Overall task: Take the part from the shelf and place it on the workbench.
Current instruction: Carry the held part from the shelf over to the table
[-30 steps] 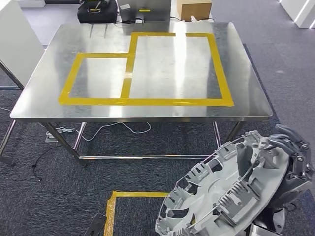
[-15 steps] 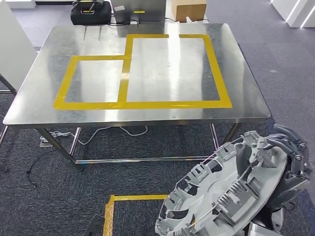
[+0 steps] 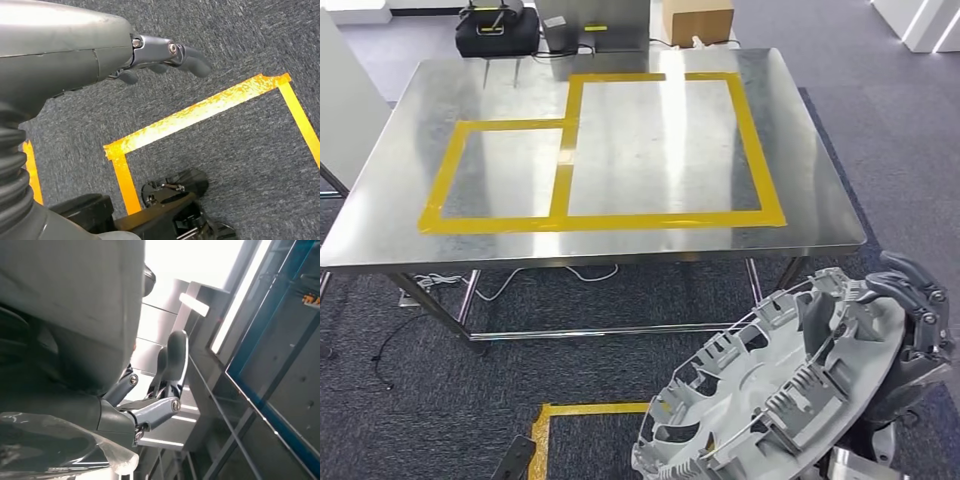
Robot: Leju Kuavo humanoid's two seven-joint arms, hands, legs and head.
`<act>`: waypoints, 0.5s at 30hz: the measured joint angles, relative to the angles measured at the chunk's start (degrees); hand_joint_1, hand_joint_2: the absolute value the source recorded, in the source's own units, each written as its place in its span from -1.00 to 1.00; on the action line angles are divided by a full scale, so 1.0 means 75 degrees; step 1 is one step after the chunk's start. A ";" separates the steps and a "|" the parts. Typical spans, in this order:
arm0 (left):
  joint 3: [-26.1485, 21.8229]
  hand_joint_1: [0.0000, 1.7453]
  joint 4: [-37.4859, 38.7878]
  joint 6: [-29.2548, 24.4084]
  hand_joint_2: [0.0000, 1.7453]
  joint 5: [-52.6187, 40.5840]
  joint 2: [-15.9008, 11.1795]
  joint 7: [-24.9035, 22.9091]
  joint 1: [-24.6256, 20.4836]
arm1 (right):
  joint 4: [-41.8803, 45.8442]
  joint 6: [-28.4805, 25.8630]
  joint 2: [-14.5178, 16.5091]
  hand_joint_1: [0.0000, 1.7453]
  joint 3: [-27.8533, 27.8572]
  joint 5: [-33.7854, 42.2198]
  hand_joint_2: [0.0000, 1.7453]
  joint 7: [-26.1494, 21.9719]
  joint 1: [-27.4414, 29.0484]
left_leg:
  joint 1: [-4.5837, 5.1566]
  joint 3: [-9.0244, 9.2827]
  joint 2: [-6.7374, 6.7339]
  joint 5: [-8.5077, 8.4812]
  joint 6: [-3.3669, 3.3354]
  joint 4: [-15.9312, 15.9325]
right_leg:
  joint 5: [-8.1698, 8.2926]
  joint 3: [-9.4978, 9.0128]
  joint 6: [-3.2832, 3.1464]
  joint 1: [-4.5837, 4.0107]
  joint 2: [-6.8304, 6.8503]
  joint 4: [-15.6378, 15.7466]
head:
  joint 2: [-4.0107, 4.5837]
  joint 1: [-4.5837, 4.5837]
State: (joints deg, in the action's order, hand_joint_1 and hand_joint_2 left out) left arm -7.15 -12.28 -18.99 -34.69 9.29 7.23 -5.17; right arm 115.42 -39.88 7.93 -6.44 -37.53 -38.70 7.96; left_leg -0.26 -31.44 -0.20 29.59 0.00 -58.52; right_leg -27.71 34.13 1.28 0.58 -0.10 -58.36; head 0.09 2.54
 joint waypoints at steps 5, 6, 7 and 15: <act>-0.0007 -1.00 0.0000 -0.0003 1.00 -0.0008 0.0002 -0.0001 0.0006 | -0.0001 0.0002 0.0000 1.00 -0.0026 0.0002 1.00 -0.0004 -0.0005 | -0.0018 -0.0895 0.0006 0.0735 0.0116 -0.1782 | -0.0117 -0.0178 -0.0217 0.0002 0.0002 0.0038 | 0.0000 -0.0052; -0.0014 -1.00 0.0000 -0.0003 1.00 -0.0009 0.0001 -0.0002 0.0023 | -0.0002 0.0002 0.0000 1.00 -0.0033 0.0003 1.00 -0.0003 -0.0002 | -0.0017 -0.1104 0.0006 0.0757 0.0110 -0.2091 | -0.0148 -0.0216 -0.0230 -0.0012 -0.0013 0.0037 | 0.0000 -0.0053; -0.0028 -1.00 0.0000 -0.0003 1.00 -0.0010 0.0001 -0.0003 0.0035 | -0.0004 0.0002 0.0000 1.00 -0.0037 0.0003 1.00 0.0000 0.0001 | -0.0015 -0.1195 0.0006 0.0634 0.0090 -0.2138 | -0.0184 -0.0264 -0.0235 -0.0028 -0.0032 0.0037 | 0.0000 -0.0055; -0.0129 -1.00 0.0002 -0.0007 1.00 -0.0017 -0.0028 -0.0003 0.0034 | -0.0011 0.0002 0.0000 1.00 -0.0049 0.0002 1.00 0.0043 0.0000 | 0.0097 -0.0443 0.0042 -0.0368 -0.0231 -0.0056 | -0.0415 -0.0453 -0.0025 -0.0056 -0.0076 0.0082 | 0.0000 -0.0033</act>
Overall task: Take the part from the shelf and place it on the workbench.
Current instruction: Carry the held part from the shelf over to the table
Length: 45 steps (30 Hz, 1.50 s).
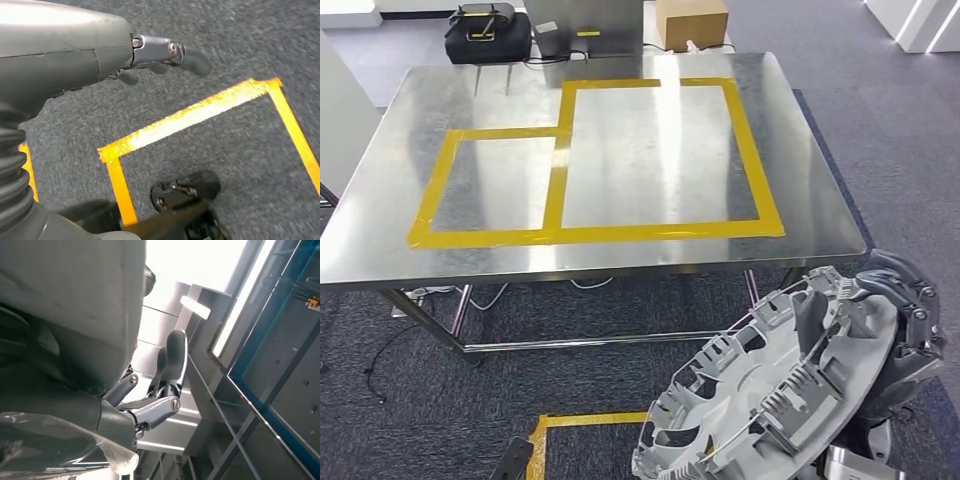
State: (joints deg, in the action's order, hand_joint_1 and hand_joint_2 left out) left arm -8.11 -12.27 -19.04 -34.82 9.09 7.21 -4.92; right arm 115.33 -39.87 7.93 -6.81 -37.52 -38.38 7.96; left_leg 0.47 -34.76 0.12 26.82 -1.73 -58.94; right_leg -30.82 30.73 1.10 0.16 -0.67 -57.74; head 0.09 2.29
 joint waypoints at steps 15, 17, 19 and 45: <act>-0.0031 -1.00 -0.0002 0.0033 1.00 -0.0045 0.0020 -0.0012 -0.0043 | -0.0023 -0.0001 0.0000 1.00 -0.0012 -0.0016 1.00 0.0082 -0.0034 | -0.0130 0.0631 -0.0001 0.0530 0.0229 0.0104 | 0.0431 0.0563 0.0132 0.0127 0.0097 -0.0178 | 0.0000 0.0006; -0.0031 -1.00 -0.0002 0.0044 1.00 -0.0047 0.0023 -0.0012 -0.0053 | -0.0015 -0.0001 0.0000 1.00 -0.0016 -0.0016 1.00 0.0079 -0.0033 | -0.0142 0.0582 -0.0009 0.0678 0.0294 -0.0116 | 0.0374 0.0484 0.0017 0.0142 0.0093 -0.0151 | 0.0000 -0.0021; -0.0031 -1.00 -0.0002 0.0047 1.00 -0.0047 0.0026 -0.0012 -0.0057 | -0.0011 0.0000 0.0000 1.00 -0.0036 -0.0016 1.00 0.0078 -0.0039 | -0.0147 0.0154 -0.0008 0.1029 0.0331 -0.0973 | 0.0304 0.0391 -0.0084 0.0142 0.0105 -0.0138 | 0.0000 -0.0051; -0.0043 -1.00 -0.0002 0.0227 1.00 -0.0473 0.0050 -0.0179 -0.0140 | -0.0722 0.0750 -0.1304 1.00 -0.0035 0.1000 1.00 0.1916 -0.2061 | -0.0098 0.0506 0.0002 0.0482 0.0180 0.0010 | 0.0365 0.0555 0.0149 0.0089 0.0066 -0.0229 | 0.0000 -0.0070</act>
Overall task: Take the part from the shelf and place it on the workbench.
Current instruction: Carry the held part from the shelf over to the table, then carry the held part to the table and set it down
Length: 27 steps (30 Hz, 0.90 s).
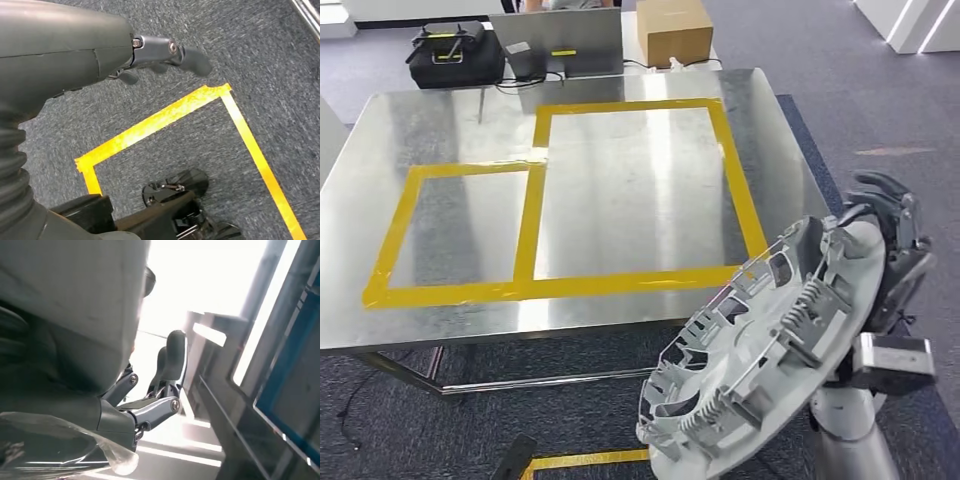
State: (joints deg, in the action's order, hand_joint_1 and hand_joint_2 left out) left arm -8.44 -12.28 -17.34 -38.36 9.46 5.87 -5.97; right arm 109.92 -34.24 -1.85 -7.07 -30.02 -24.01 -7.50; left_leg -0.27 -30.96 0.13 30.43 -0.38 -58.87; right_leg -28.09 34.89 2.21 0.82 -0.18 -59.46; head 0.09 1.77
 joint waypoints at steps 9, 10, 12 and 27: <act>-0.0002 -1.00 0.0000 0.0042 1.00 -0.0090 0.0020 0.0039 -0.0041 | -0.1449 0.0693 -0.0817 1.00 0.0567 -0.0089 1.00 0.0508 -0.1593 | 0.0012 -0.1397 0.0000 0.0282 -0.0008 -0.2074 | -0.0217 -0.0294 -0.0250 -0.0041 -0.0016 0.0031 | 0.0000 -0.0043; -0.0003 -1.00 0.0000 0.0042 1.00 -0.0094 0.0020 0.0043 -0.0043 | -0.1593 0.0731 -0.0885 1.00 0.0625 -0.0087 1.00 0.0515 -0.1718 | 0.0042 -0.1284 0.0002 -0.0108 -0.0086 -0.1615 | -0.0256 -0.0355 -0.0249 -0.0061 -0.0022 0.0033 | 0.0000 -0.0041; -0.0006 -1.00 0.0000 0.0042 1.00 -0.0098 0.0008 0.0045 -0.0042 | -0.1793 0.0762 -0.0979 1.00 0.0707 -0.0081 1.00 0.0510 -0.1895 | 0.0114 -0.1000 0.0007 -0.0640 -0.0261 -0.0741 | -0.0321 -0.0429 -0.0231 -0.0084 -0.0023 0.0047 | 0.0000 -0.0018; -0.0147 -1.00 0.0000 0.0079 1.00 -0.0153 0.0103 0.0130 -0.0060 | -0.4268 0.1943 -0.2105 1.00 0.0980 -0.0956 1.00 0.1345 -0.3839 | 0.0031 -0.0575 0.0037 -0.0547 -0.0244 0.0005 | 0.0035 0.0295 0.0297 0.0089 0.0035 -0.0367 | 0.0000 0.0018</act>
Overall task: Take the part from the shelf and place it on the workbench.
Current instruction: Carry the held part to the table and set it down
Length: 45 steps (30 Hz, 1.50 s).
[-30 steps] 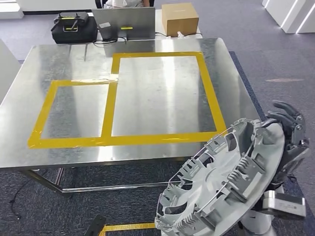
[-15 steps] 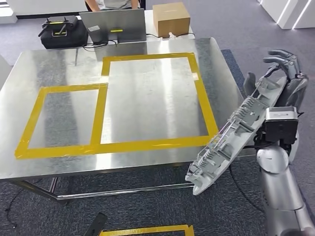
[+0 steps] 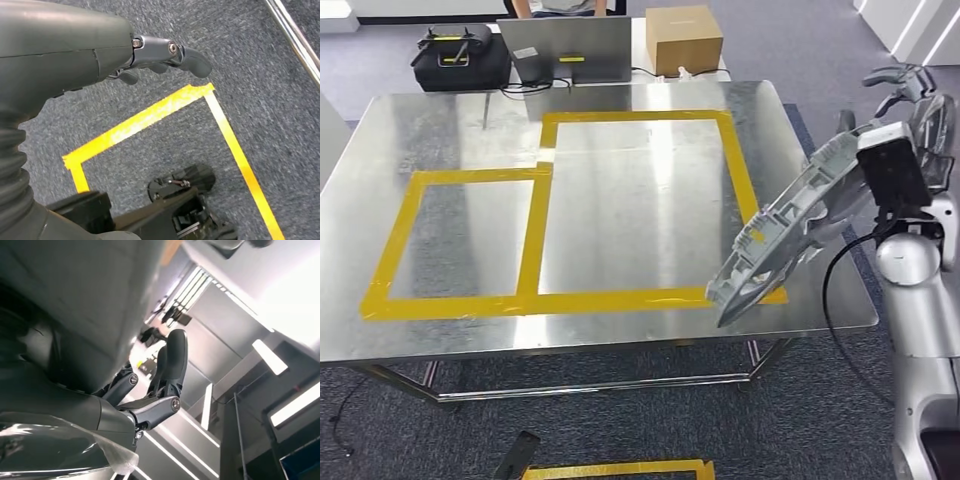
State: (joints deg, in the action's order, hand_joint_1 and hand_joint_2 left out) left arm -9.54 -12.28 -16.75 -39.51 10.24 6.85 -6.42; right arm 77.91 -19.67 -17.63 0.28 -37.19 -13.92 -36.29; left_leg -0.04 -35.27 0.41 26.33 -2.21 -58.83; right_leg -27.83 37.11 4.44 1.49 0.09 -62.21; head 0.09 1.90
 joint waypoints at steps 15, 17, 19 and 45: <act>-0.0297 -1.00 0.0000 0.0230 1.00 -0.0018 0.0006 0.0094 0.0019 | -0.3533 0.0106 -0.0538 1.00 -0.0509 -0.2074 1.00 0.0846 -0.2335 | 0.0060 -0.0559 -0.0002 0.0009 0.0051 -0.0897 | -0.0041 -0.0386 -0.0417 -0.0087 -0.0039 0.0424 | 0.0000 -0.0092; -0.0361 -1.00 0.0000 0.0175 1.00 -0.0018 0.0007 0.0111 0.0014 | -0.4010 0.0081 -0.0537 1.00 -0.0621 -0.2300 1.00 0.0922 -0.2627 | 0.0106 -0.0282 -0.0002 -0.0149 -0.0022 -0.0262 | -0.0053 -0.0380 -0.0379 -0.0103 -0.0041 0.0430 | 0.0000 -0.0086; -0.0400 -1.00 0.0000 0.0125 1.00 -0.0024 0.0005 0.0114 0.0026 | -0.4425 0.0046 -0.0537 1.00 -0.0718 -0.2466 1.00 0.0936 -0.2868 | 0.0114 -0.0226 0.0001 -0.0106 -0.0038 -0.0132 | -0.0041 -0.0377 -0.0305 -0.0099 -0.0037 0.0469 | 0.0000 -0.0085; -0.0645 -1.00 0.0003 0.0312 1.00 0.0023 0.0022 0.0118 0.0228 | -0.5824 0.0548 0.0011 1.00 -0.1674 -0.3109 1.00 0.0235 -0.3858 | 0.0017 -0.0465 -0.0010 0.0336 0.0202 -0.1141 | 0.0214 -0.0253 -0.0450 -0.0036 -0.0057 0.0507 | 0.0000 -0.0111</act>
State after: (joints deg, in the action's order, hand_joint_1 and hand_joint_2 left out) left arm -14.38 -12.26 -14.41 -39.34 10.40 7.74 -4.71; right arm 34.23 -15.56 -17.55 -12.28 -60.50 -12.15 -65.23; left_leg 0.09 -38.76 0.33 28.85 -0.69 -67.38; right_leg -26.22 35.21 1.06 1.22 -0.34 -58.41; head 0.09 1.07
